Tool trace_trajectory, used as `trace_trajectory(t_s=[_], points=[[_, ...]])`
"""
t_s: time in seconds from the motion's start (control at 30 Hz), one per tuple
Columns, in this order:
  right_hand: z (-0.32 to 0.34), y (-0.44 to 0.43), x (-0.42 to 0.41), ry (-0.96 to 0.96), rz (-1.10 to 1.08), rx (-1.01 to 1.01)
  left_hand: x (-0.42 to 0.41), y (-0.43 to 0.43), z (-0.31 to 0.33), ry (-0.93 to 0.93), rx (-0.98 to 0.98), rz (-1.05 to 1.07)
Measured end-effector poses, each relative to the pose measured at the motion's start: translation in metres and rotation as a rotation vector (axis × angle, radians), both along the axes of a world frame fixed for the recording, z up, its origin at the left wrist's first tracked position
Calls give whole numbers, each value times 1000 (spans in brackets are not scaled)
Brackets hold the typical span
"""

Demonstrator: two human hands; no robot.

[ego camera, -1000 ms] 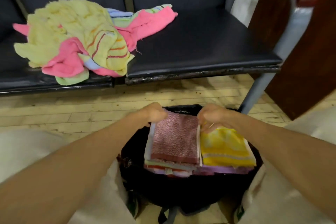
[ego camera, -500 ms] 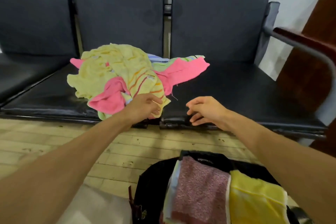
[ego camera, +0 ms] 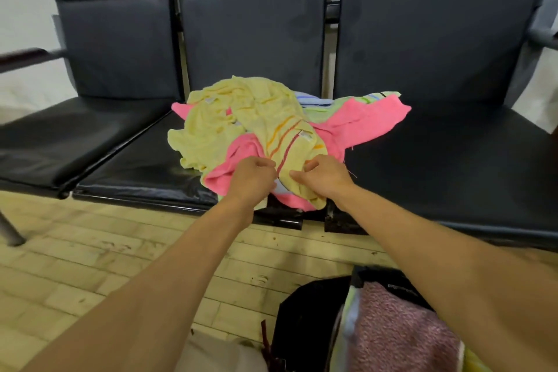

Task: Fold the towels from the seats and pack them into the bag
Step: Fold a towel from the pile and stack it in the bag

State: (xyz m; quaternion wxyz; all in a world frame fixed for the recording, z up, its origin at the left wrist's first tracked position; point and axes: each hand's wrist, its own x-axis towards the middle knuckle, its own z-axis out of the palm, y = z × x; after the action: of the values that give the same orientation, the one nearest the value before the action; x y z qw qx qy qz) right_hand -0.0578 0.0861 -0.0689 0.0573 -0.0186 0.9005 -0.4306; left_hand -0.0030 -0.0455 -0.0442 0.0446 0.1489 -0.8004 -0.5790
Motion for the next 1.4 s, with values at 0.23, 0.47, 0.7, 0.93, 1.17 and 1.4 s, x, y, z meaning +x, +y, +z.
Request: trace_trajectory(t_s=[0.23, 0.47, 0.7, 0.93, 1.17, 1.4], points=[[3, -4, 0, 115, -19, 20, -7, 9, 6, -45, 298, 112], [43, 29, 0, -81, -144, -529, -9, 32, 16, -84, 373, 119], [82, 94, 16, -59, -268, -1172, -2, 83, 32, -47, 553, 41], [76, 174, 56, 51, -394, -1182, -8, 136, 24, -166, 943, -123], [40, 240, 96, -50, -323, -748, -17, 173, 16, -189, 961, -23], [20, 249, 114, -187, -5, -400, -29, 181, -13, -95, 631, 139]])
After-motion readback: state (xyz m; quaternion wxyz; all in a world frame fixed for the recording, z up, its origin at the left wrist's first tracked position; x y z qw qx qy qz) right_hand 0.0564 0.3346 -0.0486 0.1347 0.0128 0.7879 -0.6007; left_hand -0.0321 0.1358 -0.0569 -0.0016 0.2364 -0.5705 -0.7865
